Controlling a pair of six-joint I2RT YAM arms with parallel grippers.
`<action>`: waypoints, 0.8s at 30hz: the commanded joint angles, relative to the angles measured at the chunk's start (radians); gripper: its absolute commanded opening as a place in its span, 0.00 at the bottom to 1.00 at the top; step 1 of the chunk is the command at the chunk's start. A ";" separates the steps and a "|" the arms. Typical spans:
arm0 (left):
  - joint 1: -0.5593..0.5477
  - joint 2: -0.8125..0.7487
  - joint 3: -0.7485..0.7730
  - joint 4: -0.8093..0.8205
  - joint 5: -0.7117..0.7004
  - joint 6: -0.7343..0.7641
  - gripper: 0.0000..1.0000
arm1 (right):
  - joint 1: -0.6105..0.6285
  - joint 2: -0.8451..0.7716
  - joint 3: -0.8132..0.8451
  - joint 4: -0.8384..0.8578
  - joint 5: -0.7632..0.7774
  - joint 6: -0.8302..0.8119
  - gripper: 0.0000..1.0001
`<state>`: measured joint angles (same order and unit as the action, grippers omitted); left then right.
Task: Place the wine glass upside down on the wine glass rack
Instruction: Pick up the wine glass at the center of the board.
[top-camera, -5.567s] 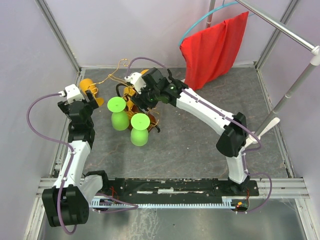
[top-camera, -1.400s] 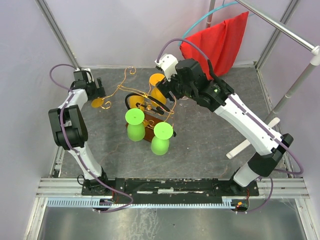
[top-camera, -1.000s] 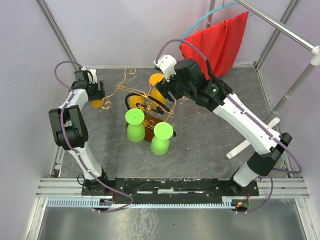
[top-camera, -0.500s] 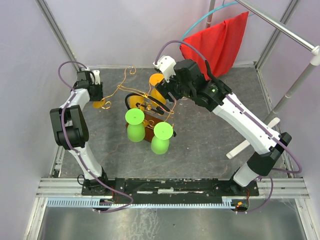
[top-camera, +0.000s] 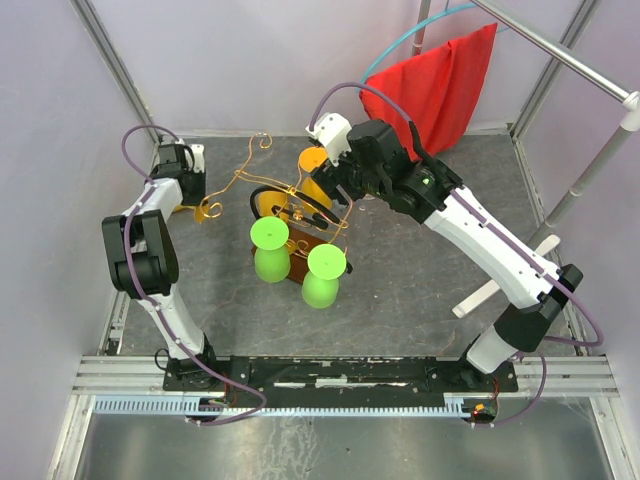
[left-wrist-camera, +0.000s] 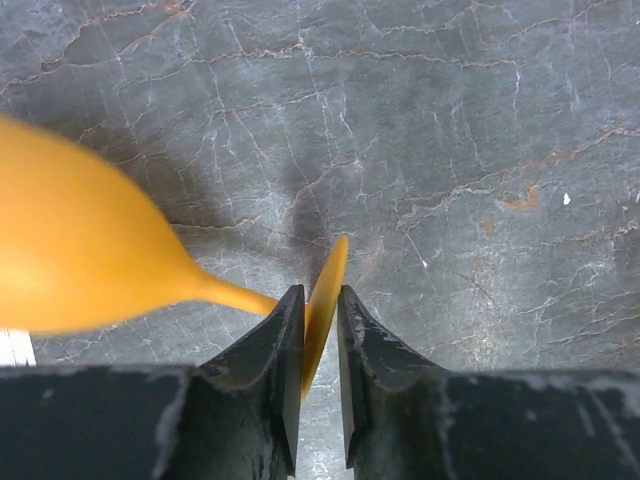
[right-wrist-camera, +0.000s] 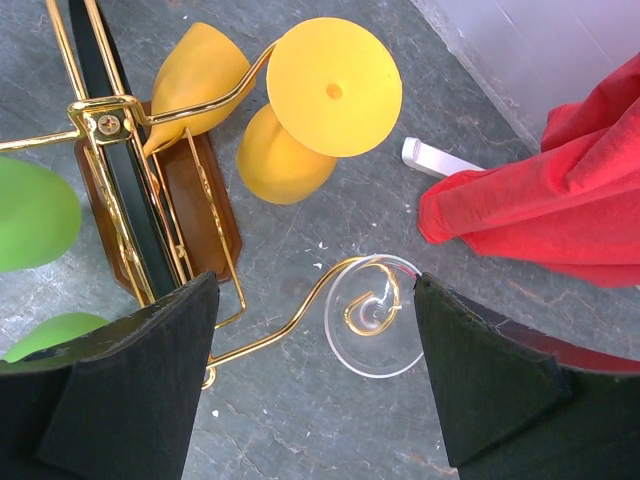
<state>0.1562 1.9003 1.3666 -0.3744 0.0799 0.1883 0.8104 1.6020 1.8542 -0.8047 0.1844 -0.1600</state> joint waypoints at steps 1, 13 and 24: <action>-0.010 0.000 -0.017 -0.015 -0.010 0.015 0.22 | -0.004 -0.036 0.004 0.038 -0.008 -0.013 0.86; -0.015 -0.073 0.119 -0.019 -0.074 -0.081 0.03 | -0.005 -0.039 0.007 0.041 -0.007 -0.019 0.86; -0.011 -0.228 0.301 -0.101 -0.227 -0.195 0.03 | -0.007 -0.058 -0.019 0.047 -0.012 -0.032 0.86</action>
<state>0.1444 1.7962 1.6150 -0.4580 -0.0757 0.0818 0.8085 1.5948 1.8458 -0.8009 0.1818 -0.1749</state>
